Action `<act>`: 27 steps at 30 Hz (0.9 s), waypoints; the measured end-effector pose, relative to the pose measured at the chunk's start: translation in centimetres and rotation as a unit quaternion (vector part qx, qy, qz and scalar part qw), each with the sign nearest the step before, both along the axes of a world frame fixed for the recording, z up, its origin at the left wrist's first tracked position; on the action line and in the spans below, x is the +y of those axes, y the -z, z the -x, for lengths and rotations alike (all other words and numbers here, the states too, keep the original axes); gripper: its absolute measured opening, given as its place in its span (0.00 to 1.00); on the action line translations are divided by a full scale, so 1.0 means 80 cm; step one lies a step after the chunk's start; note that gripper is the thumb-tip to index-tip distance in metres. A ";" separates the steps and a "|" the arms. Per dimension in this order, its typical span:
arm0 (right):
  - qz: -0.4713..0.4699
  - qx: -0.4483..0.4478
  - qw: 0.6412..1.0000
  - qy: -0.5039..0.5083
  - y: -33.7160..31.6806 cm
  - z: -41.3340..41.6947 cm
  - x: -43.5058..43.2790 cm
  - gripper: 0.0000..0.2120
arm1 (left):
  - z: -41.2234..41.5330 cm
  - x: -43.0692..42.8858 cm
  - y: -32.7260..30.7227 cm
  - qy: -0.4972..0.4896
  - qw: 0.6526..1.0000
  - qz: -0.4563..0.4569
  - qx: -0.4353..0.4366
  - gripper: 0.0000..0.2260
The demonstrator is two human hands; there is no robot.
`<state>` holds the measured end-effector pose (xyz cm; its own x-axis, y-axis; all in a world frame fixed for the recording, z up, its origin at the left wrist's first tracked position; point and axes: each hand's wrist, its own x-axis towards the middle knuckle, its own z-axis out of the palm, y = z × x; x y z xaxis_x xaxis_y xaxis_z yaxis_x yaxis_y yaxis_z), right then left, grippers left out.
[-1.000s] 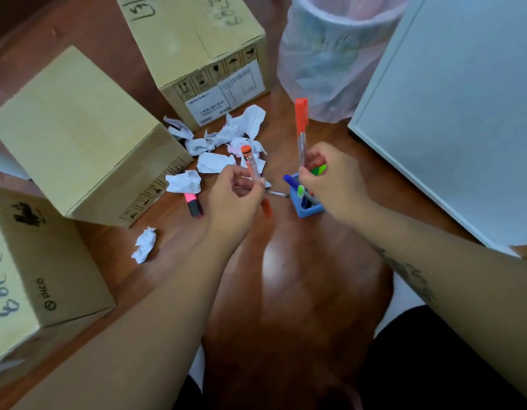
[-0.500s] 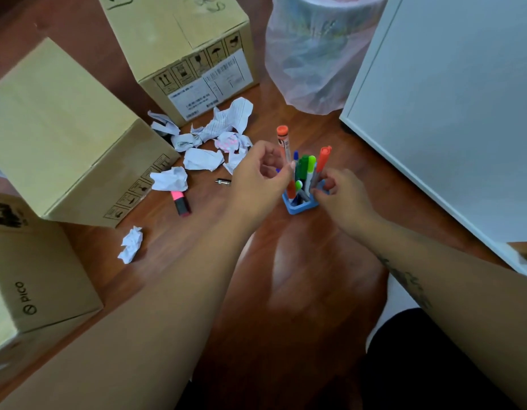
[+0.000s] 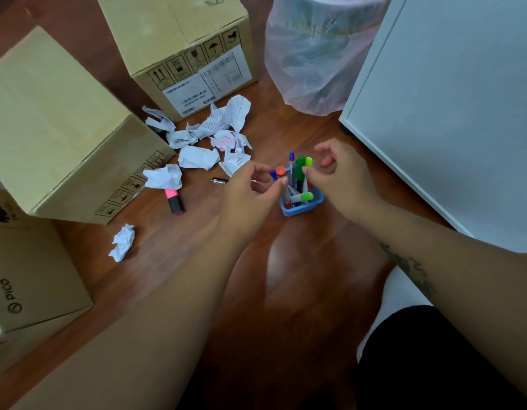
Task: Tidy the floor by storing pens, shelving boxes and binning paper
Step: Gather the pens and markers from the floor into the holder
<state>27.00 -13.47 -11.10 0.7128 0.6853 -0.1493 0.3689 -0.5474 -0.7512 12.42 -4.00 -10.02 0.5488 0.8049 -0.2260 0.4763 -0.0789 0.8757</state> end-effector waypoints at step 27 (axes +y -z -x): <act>0.280 -0.144 0.887 -0.339 0.064 0.124 0.198 0.13 | 0.142 0.142 0.104 -0.212 0.949 -0.012 0.232 0.08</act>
<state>17.07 2.39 -16.24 0.2293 0.8468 -0.4800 0.8877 -0.3842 -0.2538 1.05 7.34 -18.36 0.0201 0.9394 -0.3422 0.8037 0.1884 0.5644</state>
